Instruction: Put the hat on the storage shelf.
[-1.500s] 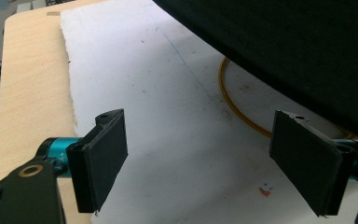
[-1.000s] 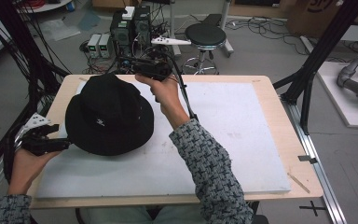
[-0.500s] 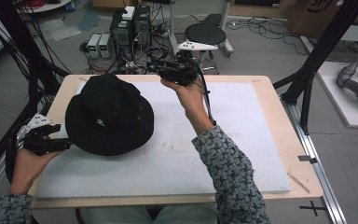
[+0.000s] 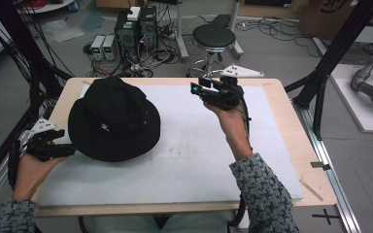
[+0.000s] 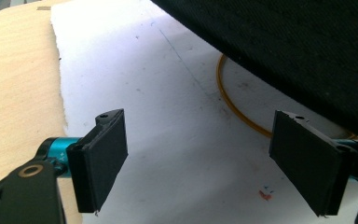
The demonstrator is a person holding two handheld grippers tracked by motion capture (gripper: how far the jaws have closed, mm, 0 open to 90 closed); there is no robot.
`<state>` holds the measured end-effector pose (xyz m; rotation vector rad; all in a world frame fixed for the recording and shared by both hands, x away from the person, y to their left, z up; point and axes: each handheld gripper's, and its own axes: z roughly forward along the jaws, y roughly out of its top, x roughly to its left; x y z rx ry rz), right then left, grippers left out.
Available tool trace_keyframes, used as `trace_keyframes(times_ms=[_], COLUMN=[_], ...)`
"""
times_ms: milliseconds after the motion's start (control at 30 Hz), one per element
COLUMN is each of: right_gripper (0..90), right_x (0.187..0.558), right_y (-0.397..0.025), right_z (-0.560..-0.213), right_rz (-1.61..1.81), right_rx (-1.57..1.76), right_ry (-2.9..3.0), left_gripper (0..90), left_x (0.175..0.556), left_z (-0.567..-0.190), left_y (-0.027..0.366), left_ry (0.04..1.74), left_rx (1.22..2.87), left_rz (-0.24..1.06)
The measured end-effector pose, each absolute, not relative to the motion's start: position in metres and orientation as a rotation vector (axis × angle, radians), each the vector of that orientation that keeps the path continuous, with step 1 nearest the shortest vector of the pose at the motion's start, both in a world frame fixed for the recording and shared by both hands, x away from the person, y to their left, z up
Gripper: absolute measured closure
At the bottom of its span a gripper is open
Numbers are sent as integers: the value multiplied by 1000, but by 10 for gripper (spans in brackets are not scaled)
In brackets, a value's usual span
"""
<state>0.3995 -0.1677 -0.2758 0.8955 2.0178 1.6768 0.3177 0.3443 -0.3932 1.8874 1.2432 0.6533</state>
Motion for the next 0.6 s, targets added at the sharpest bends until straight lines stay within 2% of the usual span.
trace_keyframes(times_ms=[267, 600], right_gripper=[463, 217], right_x=[376, 355], right_y=[-214, -252], right_z=[-306, -339], right_rz=[1598, 1509], right_rx=[1001, 1150], right_ry=[1952, 1887], left_gripper=[193, 193], left_x=[320, 319], left_z=[-394, -395], left_y=[345, 344], left_ry=[1241, 1241], left_rx=[1894, 1891], left_rz=[650, 645])
